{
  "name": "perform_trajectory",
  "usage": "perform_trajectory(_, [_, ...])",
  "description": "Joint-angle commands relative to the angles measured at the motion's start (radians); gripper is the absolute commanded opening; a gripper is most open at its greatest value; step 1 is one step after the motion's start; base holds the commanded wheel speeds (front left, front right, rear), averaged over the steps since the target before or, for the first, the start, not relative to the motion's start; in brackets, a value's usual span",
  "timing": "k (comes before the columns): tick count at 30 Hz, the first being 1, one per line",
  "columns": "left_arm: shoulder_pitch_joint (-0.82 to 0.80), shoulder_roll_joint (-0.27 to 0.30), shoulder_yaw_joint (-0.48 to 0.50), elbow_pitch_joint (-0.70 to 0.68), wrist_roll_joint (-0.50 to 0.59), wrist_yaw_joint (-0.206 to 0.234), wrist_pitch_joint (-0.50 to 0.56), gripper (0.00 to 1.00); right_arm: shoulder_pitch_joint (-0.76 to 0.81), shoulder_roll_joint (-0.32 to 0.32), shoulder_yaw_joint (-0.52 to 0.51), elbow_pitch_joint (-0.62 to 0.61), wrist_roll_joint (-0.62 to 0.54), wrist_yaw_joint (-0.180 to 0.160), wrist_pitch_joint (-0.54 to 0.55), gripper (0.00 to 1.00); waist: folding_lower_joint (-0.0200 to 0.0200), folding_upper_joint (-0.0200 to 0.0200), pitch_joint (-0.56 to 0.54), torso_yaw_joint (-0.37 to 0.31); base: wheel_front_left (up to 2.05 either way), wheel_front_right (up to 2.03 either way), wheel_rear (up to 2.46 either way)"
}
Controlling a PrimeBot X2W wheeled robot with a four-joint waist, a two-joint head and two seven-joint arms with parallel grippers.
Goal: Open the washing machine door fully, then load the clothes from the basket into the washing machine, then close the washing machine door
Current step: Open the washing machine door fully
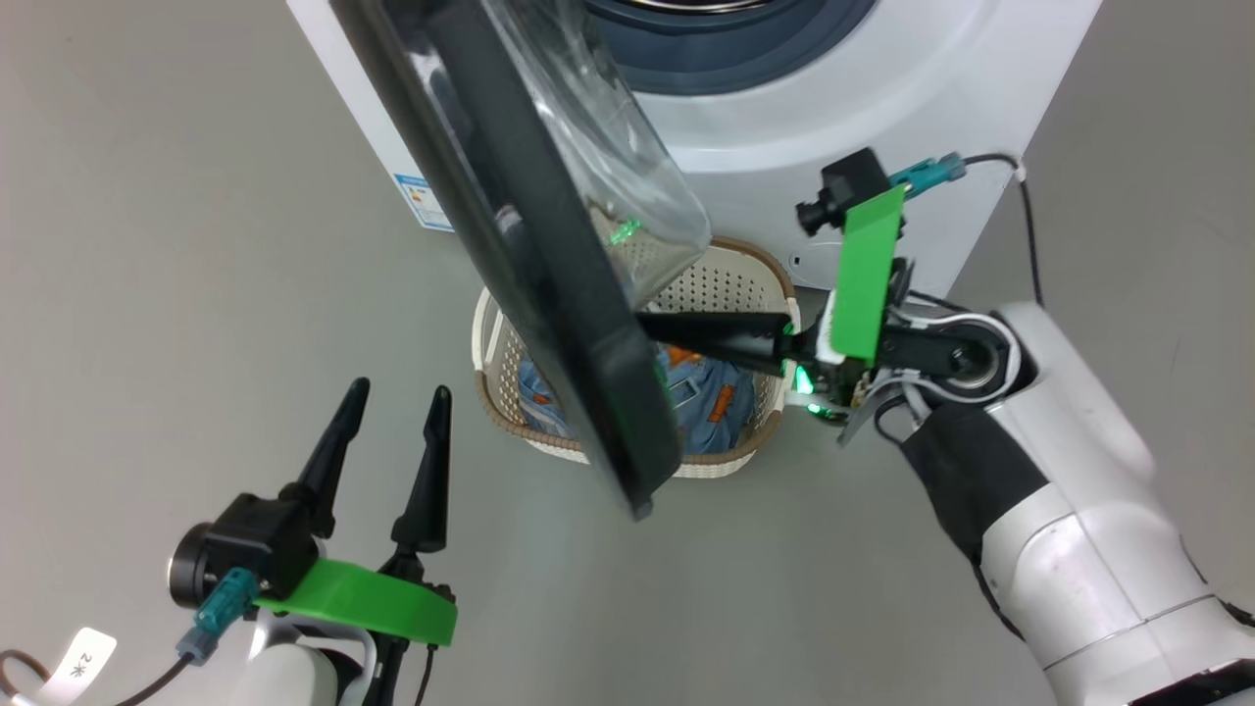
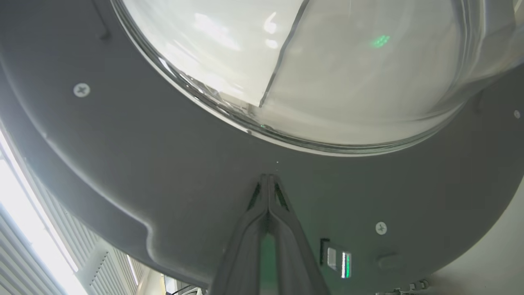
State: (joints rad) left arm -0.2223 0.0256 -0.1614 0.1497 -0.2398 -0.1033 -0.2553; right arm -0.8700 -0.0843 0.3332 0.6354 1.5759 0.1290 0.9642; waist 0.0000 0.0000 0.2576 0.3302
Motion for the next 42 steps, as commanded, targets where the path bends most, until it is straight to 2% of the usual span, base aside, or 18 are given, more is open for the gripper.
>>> perform_trajectory(1, [-0.001, 0.025, 0.029, -0.028, 0.010, -0.006, -0.006, 1.00, 0.016, 0.034, 0.031, -0.030, 0.014, 0.002, -0.008, 0.00, 0.0000, 0.0000, 0.001, 0.001, 0.00, 0.00, 0.00])
perform_trajectory(14, [-0.003, 0.025, 0.025, -0.029, -0.002, 0.001, -0.006, 1.00, 0.000, 0.034, 0.208, -0.006, 0.133, 0.002, -0.107, 0.00, 0.0000, 0.0000, 0.007, 0.007, 0.00, 0.00, 0.00])
perform_trajectory(22, [-0.004, 0.025, 0.028, -0.027, -0.006, 0.006, -0.006, 1.00, -0.014, 0.029, 0.248, 0.003, 0.185, 0.002, -0.160, 0.00, 0.0000, 0.0000, 0.004, 0.002, 0.00, 0.00, 0.00])
perform_trajectory(35, [0.011, 0.025, 0.059, -0.018, 0.003, 0.001, -0.006, 1.00, 0.031, -0.045, 0.260, -0.069, 0.274, 0.002, -0.244, 0.00, 0.0000, 0.0000, -0.043, -0.040, 0.00, 0.00, 0.00])
perform_trajectory(42, [0.020, 0.025, 0.085, -0.019, 0.013, -0.004, -0.006, 1.00, 0.075, -0.107, 0.288, -0.126, 0.323, 0.002, -0.309, 0.00, 0.0000, 0.0000, -0.065, -0.066, 0.00, 0.00, 0.00])
